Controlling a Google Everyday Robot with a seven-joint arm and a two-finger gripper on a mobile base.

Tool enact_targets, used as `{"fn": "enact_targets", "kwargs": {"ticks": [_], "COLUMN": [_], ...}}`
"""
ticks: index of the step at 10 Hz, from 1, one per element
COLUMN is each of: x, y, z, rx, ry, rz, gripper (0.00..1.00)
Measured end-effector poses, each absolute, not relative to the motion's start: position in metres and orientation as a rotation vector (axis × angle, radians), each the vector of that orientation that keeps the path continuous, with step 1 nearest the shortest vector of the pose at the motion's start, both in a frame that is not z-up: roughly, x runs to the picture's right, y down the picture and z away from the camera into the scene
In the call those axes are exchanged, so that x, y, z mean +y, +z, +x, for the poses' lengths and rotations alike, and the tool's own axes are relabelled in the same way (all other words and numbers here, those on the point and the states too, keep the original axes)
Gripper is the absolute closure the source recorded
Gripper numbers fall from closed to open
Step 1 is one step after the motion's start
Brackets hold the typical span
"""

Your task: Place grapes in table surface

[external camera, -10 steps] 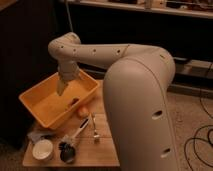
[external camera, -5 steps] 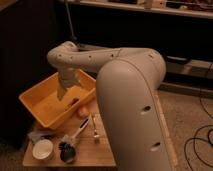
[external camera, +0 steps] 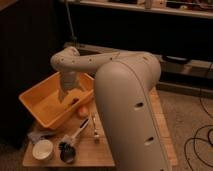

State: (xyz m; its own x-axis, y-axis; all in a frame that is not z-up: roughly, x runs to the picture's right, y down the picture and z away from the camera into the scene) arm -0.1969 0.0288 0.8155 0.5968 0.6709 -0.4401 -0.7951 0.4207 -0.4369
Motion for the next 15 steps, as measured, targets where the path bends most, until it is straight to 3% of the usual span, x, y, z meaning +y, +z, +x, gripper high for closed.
{"fn": "enact_targets", "kwargs": {"ticks": [5,15], "x": [0.048,0.075], "y": [0.845,0.868], "z": [-0.197,-0.212], "rx": [0.213,0.169], "ry": [0.867,0.836], "rz": [-0.656,-0.693], "gripper": [0.20,0.20]}}
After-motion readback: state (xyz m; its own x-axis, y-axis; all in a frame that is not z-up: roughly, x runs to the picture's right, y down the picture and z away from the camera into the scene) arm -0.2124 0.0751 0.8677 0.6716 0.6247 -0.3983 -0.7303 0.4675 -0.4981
